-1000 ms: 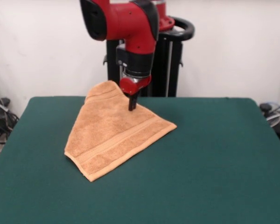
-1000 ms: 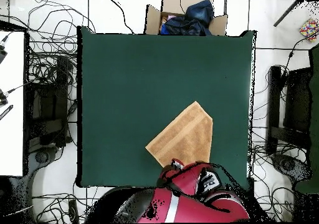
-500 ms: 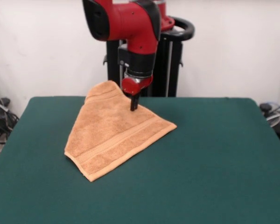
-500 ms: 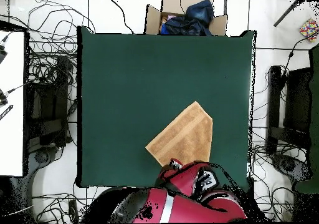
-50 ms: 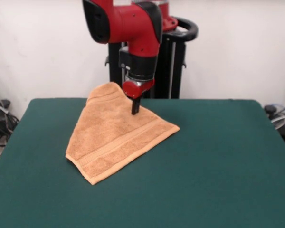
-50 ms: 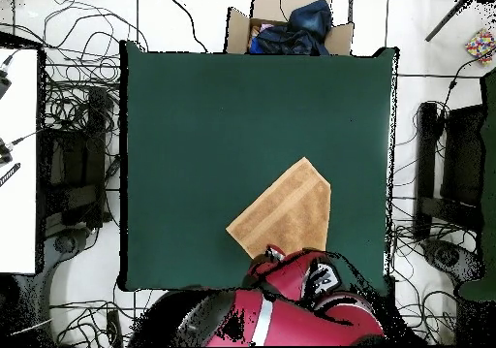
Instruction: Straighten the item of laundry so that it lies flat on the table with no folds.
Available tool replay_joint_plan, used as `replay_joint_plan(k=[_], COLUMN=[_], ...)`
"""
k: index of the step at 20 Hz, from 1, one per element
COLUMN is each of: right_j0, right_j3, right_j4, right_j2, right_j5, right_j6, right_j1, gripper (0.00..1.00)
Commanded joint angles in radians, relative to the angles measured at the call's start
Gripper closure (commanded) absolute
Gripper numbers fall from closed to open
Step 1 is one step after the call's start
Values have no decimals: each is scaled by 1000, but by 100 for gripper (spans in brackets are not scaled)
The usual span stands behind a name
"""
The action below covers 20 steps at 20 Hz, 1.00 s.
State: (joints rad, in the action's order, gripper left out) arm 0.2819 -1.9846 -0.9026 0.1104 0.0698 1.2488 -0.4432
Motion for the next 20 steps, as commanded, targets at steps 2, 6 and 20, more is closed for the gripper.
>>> replay_joint_plan(k=[2, 6, 20], right_j0=[34, 76, 287], right_j3=[146, 137, 30], right_j4=[69, 70, 77], right_j2=[-107, -151, -371], right_j5=[-102, -130, -73], right_j6=[132, 112, 143], right_j1=[72, 79, 49], gripper=[100, 100, 100])
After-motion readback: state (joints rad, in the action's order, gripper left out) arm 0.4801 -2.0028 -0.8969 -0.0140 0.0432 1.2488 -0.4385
